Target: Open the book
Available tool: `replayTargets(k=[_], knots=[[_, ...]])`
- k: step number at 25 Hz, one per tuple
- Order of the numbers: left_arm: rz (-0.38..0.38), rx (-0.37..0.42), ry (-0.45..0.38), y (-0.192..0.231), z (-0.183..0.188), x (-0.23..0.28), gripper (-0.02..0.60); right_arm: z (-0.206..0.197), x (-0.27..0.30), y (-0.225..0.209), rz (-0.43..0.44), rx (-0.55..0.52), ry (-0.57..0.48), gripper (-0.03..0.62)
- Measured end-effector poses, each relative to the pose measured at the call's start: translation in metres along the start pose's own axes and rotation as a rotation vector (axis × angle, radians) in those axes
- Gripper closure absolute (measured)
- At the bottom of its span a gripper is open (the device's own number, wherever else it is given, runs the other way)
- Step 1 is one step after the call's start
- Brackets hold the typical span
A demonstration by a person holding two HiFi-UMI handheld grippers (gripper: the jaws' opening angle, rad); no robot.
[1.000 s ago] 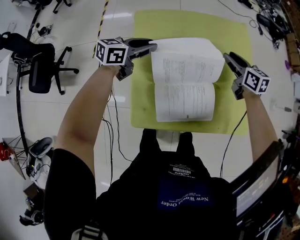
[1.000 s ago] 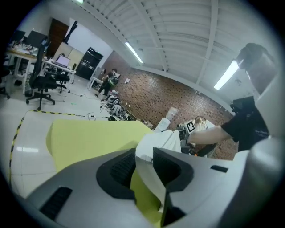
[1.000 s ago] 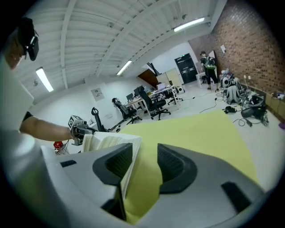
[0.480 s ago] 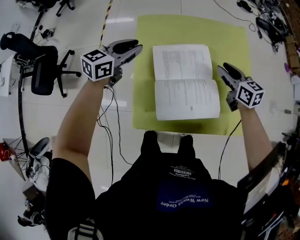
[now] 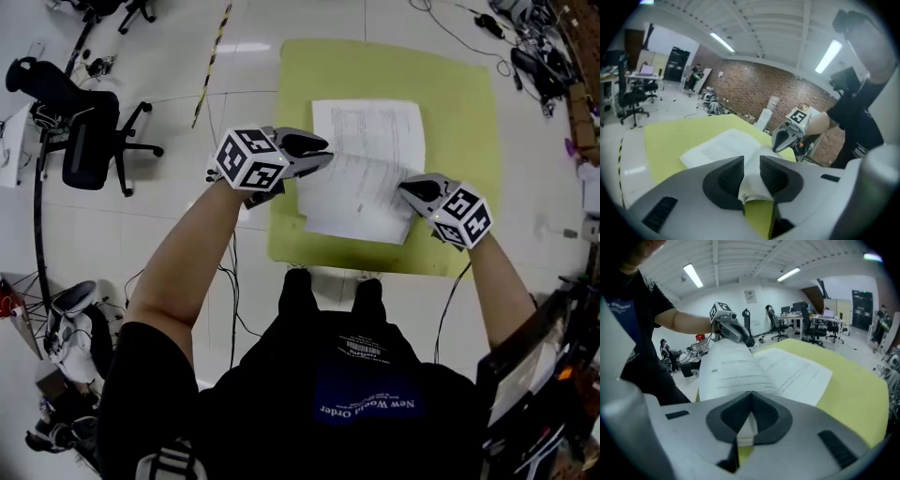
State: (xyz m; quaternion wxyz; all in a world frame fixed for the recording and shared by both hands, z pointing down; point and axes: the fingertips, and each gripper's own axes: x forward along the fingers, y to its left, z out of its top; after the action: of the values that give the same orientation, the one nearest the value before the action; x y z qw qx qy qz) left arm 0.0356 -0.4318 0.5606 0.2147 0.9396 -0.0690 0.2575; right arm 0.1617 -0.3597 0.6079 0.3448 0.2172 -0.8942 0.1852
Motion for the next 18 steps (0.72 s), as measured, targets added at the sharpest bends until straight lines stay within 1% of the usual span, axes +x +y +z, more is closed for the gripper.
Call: replayTargets(k=[1, 2, 4, 5, 6, 7, 8, 10, 13, 14, 15, 16, 18], knots=[[0.023, -0.057, -0.015, 0.008, -0.002, -0.003, 0.488, -0.01, 0.002, 0.006, 0.023, 0.007, 0.047, 0.606], [0.063, -0.115, -0.039, 0.019, -0.004, -0.007, 0.488, -0.022, 0.005, 0.013, 0.041, -0.004, 0.107, 0.606], [0.152, -0.227, -0.1, 0.042, -0.007, -0.014, 0.488, -0.051, 0.014, 0.028, 0.066, -0.058, 0.236, 0.6], [0.186, -0.277, -0.129, 0.052, -0.008, -0.014, 0.488, -0.063, 0.018, 0.034, 0.074, -0.077, 0.276, 0.589], [0.21, -0.318, -0.151, 0.059, -0.009, -0.011, 0.488, -0.071, 0.021, 0.038, 0.076, -0.079, 0.287, 0.574], [0.226, -0.349, -0.164, 0.065, -0.01, -0.007, 0.486, -0.074, 0.021, 0.038, 0.073, -0.061, 0.275, 0.574], [0.236, -0.372, -0.168, 0.068, -0.012, -0.002, 0.486, -0.073, 0.021, 0.037, 0.068, -0.031, 0.255, 0.574], [0.231, -0.4, -0.178, 0.068, -0.013, 0.004, 0.459, -0.07, 0.02, 0.036, 0.061, 0.01, 0.227, 0.574], [0.147, -0.394, -0.201, 0.048, -0.005, 0.012, 0.459, -0.069, 0.023, 0.038, 0.059, -0.016, 0.232, 0.574], [0.135, -0.383, -0.2, 0.043, -0.004, 0.013, 0.459, -0.07, 0.022, 0.038, 0.057, -0.027, 0.236, 0.574], [0.147, -0.375, -0.2, 0.042, -0.003, 0.013, 0.459, -0.07, 0.022, 0.037, 0.057, -0.031, 0.237, 0.574], [0.179, -0.378, -0.205, 0.047, -0.004, 0.01, 0.459, -0.071, 0.021, 0.037, 0.057, -0.026, 0.232, 0.574], [0.265, -0.432, -0.222, 0.063, -0.013, 0.0, 0.459, -0.071, 0.021, 0.036, 0.056, -0.013, 0.215, 0.574]])
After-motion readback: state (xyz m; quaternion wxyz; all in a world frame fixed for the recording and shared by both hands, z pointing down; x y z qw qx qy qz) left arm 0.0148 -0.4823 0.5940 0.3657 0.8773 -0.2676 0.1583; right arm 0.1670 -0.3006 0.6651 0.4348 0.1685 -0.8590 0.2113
